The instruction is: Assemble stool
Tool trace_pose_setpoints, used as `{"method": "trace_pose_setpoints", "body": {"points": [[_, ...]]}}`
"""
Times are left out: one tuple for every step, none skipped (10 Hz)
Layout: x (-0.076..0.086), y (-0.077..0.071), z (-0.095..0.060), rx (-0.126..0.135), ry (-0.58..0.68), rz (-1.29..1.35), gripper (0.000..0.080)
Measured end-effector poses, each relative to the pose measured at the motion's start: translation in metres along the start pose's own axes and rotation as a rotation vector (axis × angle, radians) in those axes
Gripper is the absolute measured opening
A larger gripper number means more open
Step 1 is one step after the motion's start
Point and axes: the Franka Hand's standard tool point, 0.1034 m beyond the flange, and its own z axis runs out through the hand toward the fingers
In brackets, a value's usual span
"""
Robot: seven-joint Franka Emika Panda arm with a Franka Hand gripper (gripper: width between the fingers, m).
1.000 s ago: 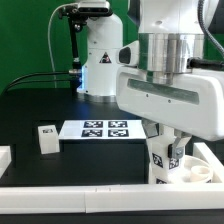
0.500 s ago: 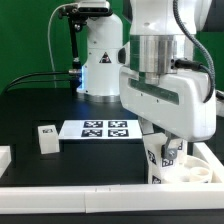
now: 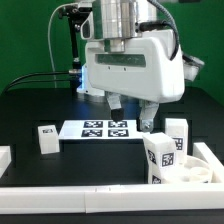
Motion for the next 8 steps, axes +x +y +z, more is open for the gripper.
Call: {"method": "trace_pose_setpoints", "body": {"points": [[-0.001, 0.0, 0.001, -0.002, 0.0, -0.006, 0.0648], [-0.001, 0.0, 0.001, -0.002, 0.0, -0.005, 0.0648], [-0.001, 0.0, 0.002, -0.003, 0.0, -0.006, 0.0648], [-0.001, 0.0, 0.002, -0.003, 0.0, -0.027, 0.0648], [0.0, 0.002, 0.002, -0.005, 0.0, -0.047, 0.0648], [0.006, 0.015, 0.004, -0.014, -0.006, -0.179, 0.0648], [0.012, 0.031, 0.003, -0.021, -0.017, -0.274, 0.0648], [0.015, 0.043, 0.004, -0.029, -0.024, -0.343, 0.0648]]}}
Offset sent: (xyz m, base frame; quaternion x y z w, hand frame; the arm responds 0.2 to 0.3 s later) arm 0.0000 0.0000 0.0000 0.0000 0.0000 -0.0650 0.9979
